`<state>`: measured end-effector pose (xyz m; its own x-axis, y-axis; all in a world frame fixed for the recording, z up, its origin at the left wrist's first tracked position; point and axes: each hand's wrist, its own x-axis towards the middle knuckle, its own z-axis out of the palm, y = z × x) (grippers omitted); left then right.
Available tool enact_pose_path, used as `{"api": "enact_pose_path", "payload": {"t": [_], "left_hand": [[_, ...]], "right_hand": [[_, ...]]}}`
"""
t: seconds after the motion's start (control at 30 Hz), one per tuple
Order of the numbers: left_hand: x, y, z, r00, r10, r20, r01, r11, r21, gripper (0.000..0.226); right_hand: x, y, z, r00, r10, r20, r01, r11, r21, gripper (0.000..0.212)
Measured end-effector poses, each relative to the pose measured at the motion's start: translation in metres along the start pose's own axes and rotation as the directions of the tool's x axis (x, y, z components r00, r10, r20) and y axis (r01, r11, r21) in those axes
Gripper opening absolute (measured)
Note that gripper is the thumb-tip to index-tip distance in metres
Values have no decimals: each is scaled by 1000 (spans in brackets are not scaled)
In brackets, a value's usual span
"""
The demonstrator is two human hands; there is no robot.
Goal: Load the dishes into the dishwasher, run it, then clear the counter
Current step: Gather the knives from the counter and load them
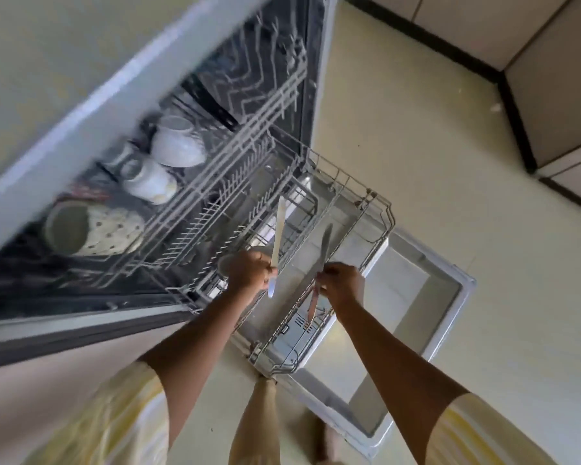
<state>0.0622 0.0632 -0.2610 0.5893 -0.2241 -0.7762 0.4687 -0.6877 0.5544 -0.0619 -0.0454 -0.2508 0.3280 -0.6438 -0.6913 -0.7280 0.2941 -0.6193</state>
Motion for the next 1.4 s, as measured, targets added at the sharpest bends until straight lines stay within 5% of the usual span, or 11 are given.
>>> {"api": "enact_pose_path", "payload": {"t": [0.17,0.33,0.63,0.77,1.1,1.3,1.4], "left_hand": [[101,13,22,987,156,-34,-141,951,275,23],[166,24,34,971,240,22,-216,831,513,17],[204,11,58,949,293,-116,-203,851,484,17],[207,6,56,944,330,12,-289,807,516,23],[213,-1,55,818,471,330,-511,334,792,21],[214,1,54,826,460,325,-524,416,743,36],[211,6,51,816,443,372,-539,347,768,28]], "right_hand": [[88,5,45,991,-4,-134,-23,981,-195,14],[138,-6,91,992,-66,-106,33,957,-289,19],[178,-18,140,991,93,-92,-89,995,51,30],[191,-13,146,997,42,-58,-45,997,-67,25],[198,-13,150,991,103,-86,-101,994,27,33],[197,-16,150,990,112,-83,-111,994,10,35],[197,-20,152,991,99,-92,-104,993,-50,35]]}}
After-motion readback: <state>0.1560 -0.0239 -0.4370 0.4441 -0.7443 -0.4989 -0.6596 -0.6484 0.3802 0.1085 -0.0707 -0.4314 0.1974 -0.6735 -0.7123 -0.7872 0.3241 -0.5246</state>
